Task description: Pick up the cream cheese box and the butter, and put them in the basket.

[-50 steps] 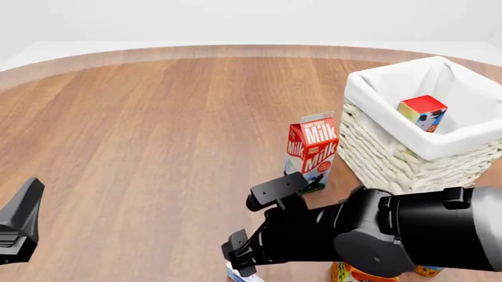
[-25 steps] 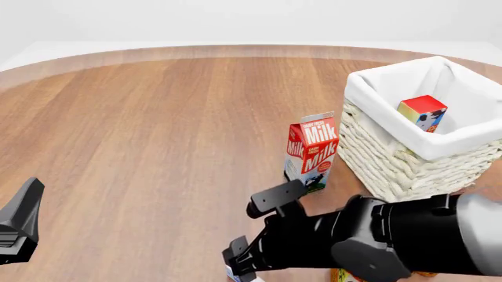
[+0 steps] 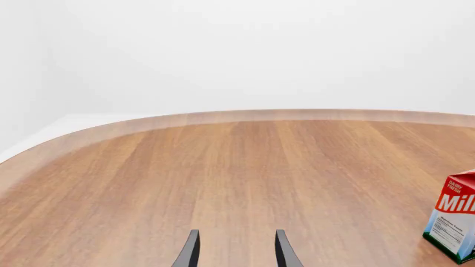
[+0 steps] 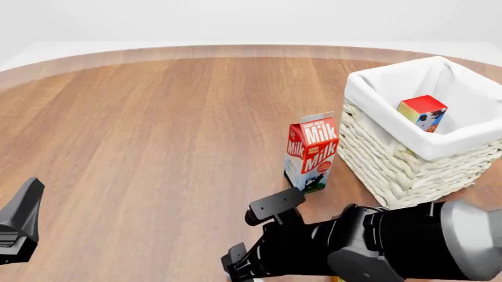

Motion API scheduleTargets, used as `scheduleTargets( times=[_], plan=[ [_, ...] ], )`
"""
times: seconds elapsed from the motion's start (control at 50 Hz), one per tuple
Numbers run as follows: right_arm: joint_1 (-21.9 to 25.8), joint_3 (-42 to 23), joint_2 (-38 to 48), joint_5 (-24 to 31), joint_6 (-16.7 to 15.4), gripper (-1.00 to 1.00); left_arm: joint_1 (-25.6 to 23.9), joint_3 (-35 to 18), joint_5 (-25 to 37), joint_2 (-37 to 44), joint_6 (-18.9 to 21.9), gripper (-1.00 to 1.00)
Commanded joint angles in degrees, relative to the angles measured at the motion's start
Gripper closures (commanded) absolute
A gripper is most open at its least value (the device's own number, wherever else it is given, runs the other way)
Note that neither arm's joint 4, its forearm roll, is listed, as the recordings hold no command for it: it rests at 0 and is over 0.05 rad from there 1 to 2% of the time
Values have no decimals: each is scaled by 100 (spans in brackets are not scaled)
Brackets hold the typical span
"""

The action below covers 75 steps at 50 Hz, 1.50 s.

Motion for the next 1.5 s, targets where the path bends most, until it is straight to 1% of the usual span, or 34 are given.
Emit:
scheduleTargets(
  times=[0.02, 0.14, 0.2, 0.46, 0.56, 0.94, 1.2, 1.5],
  plan=[
    [68, 58, 148, -166, 100, -100, 0, 0, 0, 0, 0, -100],
    [106, 98, 241, -290, 150, -100, 0, 0, 0, 0, 0, -100],
    [168, 160, 316, -415, 225, -100, 0, 0, 0, 0, 0, -100],
    [215, 252, 389, -544, 316, -100, 0, 0, 0, 0, 0, -100],
    [310, 335, 560, -760, 428, -100, 0, 0, 0, 0, 0, -100],
    [234, 259, 546, -651, 304, -100, 0, 0, 0, 0, 0, -100],
    [306, 306, 644, -814, 389, -100, 0, 0, 0, 0, 0, -100],
    [314, 327, 688, -873, 413, -100, 0, 0, 0, 0, 0, -100]
  ],
)
